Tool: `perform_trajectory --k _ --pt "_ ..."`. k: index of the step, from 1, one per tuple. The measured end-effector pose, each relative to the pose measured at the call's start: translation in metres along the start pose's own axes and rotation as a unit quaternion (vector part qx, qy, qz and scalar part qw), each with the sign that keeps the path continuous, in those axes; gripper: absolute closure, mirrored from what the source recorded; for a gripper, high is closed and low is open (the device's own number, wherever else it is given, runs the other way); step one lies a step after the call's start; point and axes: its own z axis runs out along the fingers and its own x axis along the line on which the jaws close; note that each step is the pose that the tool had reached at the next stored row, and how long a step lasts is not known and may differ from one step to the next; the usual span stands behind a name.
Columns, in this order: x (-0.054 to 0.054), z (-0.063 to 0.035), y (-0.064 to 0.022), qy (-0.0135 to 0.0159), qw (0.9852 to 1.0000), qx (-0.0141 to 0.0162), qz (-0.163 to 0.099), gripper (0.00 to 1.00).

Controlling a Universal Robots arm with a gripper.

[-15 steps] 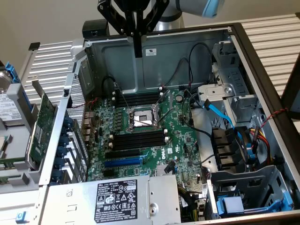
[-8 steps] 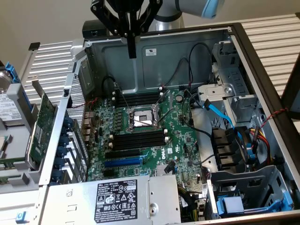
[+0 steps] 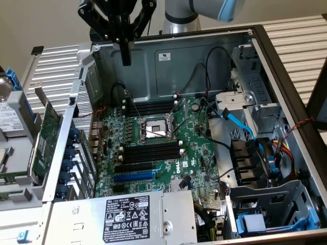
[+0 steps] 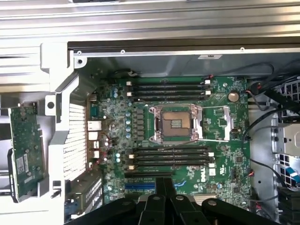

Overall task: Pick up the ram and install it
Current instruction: 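Reach for the ram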

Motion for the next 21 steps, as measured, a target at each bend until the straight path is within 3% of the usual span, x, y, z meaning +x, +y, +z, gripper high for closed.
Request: perform_trajectory --k 21 --pt "0.095 -0.0022 -0.0067 0.0 1.0 0.0 0.0 0.89"
